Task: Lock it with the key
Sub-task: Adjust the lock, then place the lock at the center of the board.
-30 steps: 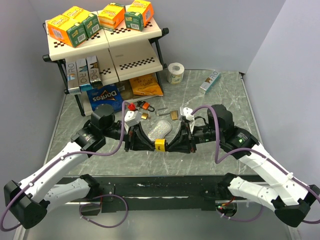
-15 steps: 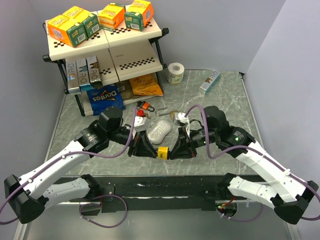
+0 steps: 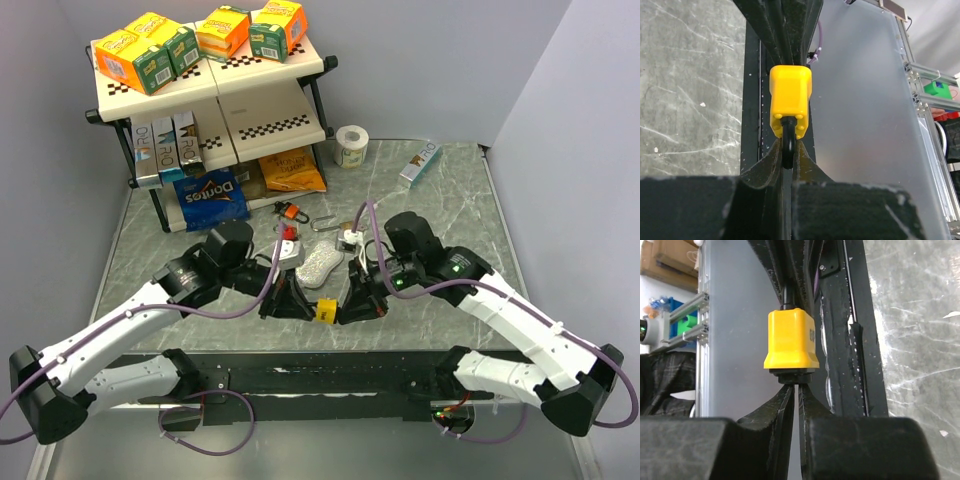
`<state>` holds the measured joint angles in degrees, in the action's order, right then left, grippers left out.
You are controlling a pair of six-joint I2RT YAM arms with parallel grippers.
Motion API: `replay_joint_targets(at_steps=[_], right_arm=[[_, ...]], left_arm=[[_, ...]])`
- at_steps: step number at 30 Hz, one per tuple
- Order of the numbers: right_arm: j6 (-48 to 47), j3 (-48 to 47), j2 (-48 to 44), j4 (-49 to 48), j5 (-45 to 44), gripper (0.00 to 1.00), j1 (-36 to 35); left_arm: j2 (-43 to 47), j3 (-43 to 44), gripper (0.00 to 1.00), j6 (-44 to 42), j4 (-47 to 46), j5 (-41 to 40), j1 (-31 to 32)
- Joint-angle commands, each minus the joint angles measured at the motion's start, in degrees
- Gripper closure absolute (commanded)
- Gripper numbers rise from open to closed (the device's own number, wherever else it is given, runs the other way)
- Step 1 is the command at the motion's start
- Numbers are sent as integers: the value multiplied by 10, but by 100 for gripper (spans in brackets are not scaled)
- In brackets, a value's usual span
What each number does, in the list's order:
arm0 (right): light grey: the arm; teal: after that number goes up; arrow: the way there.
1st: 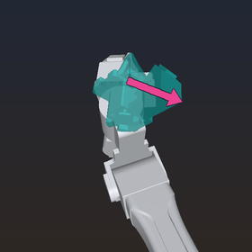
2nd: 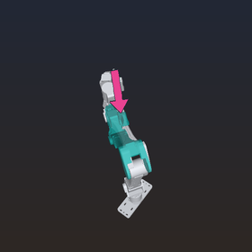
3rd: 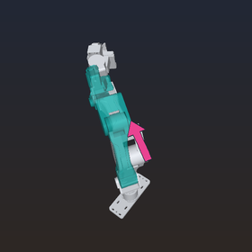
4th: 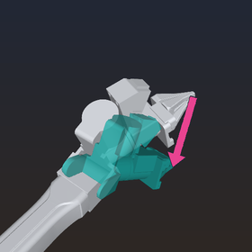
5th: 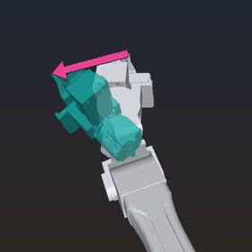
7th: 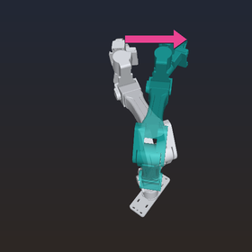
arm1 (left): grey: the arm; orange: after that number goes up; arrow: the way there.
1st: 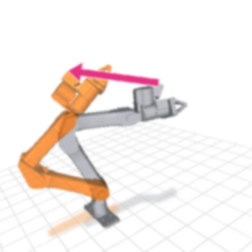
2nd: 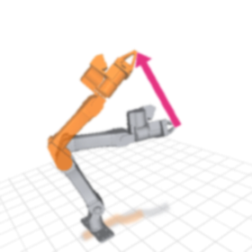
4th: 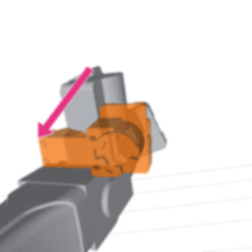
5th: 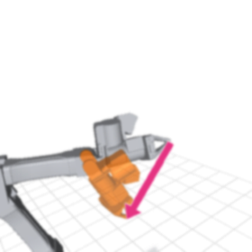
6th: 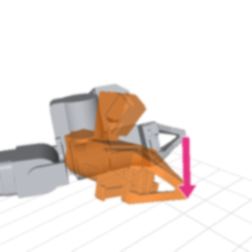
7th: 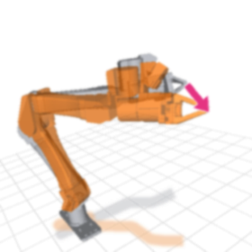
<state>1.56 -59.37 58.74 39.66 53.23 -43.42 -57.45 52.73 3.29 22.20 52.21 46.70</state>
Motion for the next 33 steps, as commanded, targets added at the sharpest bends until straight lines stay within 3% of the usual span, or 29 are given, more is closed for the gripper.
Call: replay_joint_targets(at_steps=[1, 3, 4, 7, 12, 16, 20, 28, 33], right_arm=[[-90, -75, -9, -108, -14, 76, 15], [-134, -80, -22, -58, -32, 55, 48], [-172, -78, -41, -25, -37, 39, 57], [-246, -67, -82, 1, -84, 22, 64], [-312, -89, -79, 6, -173, 5, 32], [-383, -101, -54, -3, -273, 2, -76], [-428, -94, -35, -15, -335, 2, -129], [-461, -49, 4, -49, -412, 2, -165], [-466, -37, 17, -63, -435, 8, -164]], left_arm=[[-13, 0, 99, 28, -94, 79, -27], [-19, -8, 99, 69, -92, 111, -84], [-20, -6, 99, 79, -88, 129, -96], [-34, 5, 99, 98, -80, 133, -109], [-88, 25, 99, 178, -99, 114, -108], [-124, 52, 99, 227, -89, 99, -107], [-140, 57, 99, 279, -81, 48, -104], [-134, 49, 99, 309, -90, 5, -98], [-131, 44, 99, 319, -95, 4, -97]])
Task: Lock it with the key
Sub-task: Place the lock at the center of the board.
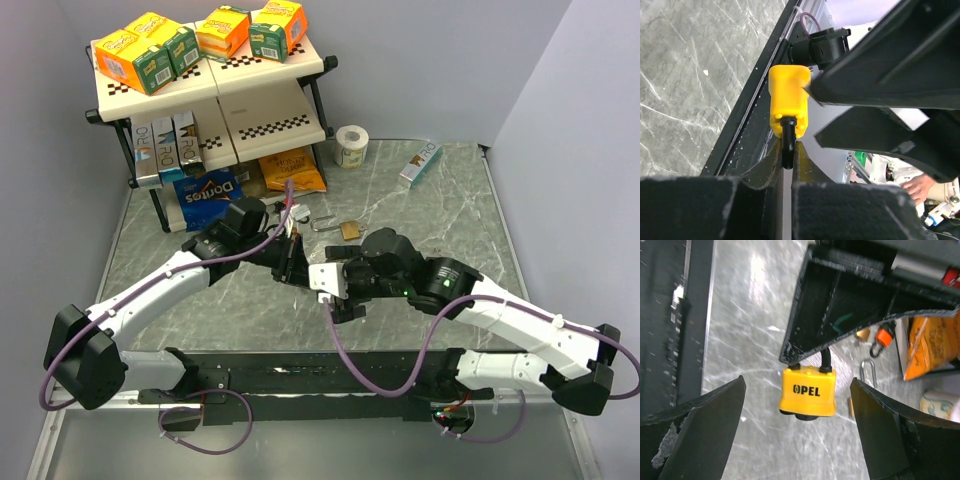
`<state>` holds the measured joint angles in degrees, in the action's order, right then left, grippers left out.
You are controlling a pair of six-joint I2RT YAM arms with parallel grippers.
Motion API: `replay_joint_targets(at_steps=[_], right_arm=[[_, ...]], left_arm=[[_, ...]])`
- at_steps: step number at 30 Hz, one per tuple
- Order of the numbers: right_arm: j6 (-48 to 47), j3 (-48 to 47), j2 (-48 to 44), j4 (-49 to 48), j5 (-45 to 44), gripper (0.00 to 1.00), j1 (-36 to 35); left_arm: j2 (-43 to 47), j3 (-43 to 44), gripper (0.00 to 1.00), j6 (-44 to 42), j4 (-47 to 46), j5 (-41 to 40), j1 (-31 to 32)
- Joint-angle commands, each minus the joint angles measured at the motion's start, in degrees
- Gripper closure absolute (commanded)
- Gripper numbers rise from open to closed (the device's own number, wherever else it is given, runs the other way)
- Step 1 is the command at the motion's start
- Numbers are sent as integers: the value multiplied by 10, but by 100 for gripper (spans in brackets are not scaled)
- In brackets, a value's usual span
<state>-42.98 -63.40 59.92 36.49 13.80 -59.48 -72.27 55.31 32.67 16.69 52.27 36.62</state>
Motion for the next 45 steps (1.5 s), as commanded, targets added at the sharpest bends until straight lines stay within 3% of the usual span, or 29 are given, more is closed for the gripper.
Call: replay_joint_targets(at_steps=[1, 4, 16, 17, 20, 22, 23, 24, 29, 34, 38, 45], right_arm=[[-21, 3, 8, -30, -40, 9, -4], [-24, 13, 19, -42, -53, 15, -5], [-40, 23, 20, -50, -71, 70, -4], [-42, 25, 18, -50, -73, 77, -1], [-26, 27, 12, -49, -77, 93, 18], [4, 19, 15, -39, -63, 100, 41], [19, 14, 18, -34, -58, 100, 75], [38, 7, 23, -27, -53, 100, 97], [184, 5, 69, -20, -14, 100, 259], [312, 31, 118, -47, -32, 100, 397], [352, 44, 157, -85, -47, 100, 449], [407, 34, 265, -114, -97, 100, 466]], left_arm=[[17, 16, 99, 28, -51, 5, 5], [18, 16, 99, 34, -61, 8, 7], [29, 11, 99, 29, -58, 12, 9], [30, 11, 96, 28, -57, 13, 9], [35, 16, 69, 7, -46, 5, 6], [45, 19, 41, -4, -30, -15, -5], [50, 26, 31, -19, -25, -33, -10], [56, 31, 4, -26, -19, -68, -24], [92, 57, 4, -66, -25, -169, -83], [143, 24, 4, -73, -44, -306, -88], [140, 16, 4, -59, -34, -321, -101], [129, 23, 4, -88, -27, -309, -105]])
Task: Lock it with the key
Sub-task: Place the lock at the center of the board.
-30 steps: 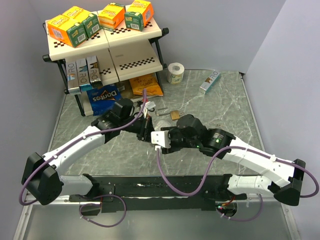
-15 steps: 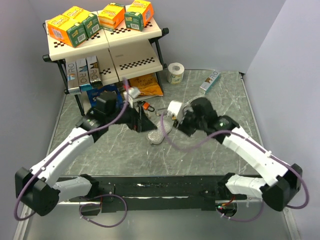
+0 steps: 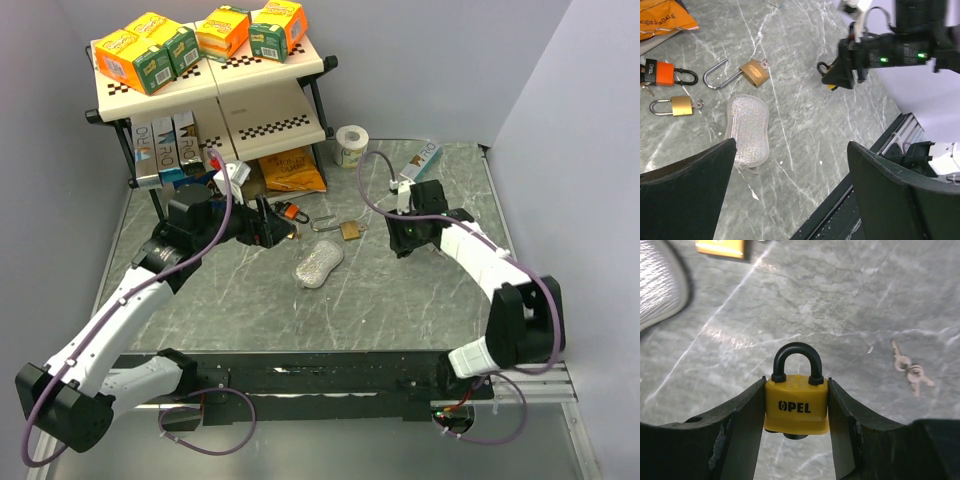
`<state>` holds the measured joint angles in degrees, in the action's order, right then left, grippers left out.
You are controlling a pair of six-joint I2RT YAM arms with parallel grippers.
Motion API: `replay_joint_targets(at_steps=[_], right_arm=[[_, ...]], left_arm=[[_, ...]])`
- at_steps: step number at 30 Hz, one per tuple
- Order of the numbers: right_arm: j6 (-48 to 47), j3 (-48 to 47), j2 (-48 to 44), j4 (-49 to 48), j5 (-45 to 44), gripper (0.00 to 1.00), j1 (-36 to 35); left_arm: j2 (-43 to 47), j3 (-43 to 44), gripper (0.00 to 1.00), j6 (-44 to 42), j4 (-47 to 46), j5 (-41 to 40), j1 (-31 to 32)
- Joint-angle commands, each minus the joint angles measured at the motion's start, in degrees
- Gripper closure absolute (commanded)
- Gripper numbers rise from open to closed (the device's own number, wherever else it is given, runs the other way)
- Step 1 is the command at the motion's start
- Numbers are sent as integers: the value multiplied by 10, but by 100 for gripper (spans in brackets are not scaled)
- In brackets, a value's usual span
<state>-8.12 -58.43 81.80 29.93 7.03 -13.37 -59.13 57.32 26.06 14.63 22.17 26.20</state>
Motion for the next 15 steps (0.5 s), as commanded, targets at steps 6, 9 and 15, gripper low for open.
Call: replay_joint_targets(at_steps=[6, 9, 15], right_arm=[[64, -23, 104, -64, -65, 100, 10], [44, -13, 115, -93, -83, 100, 18], [26, -11, 140, -110, -74, 97, 50]], left_arm=[[-12, 17, 4, -35, 7, -18, -2], [-9, 10, 4, -34, 0, -7, -2], [-5, -2, 4, -30, -7, -5, -3]])
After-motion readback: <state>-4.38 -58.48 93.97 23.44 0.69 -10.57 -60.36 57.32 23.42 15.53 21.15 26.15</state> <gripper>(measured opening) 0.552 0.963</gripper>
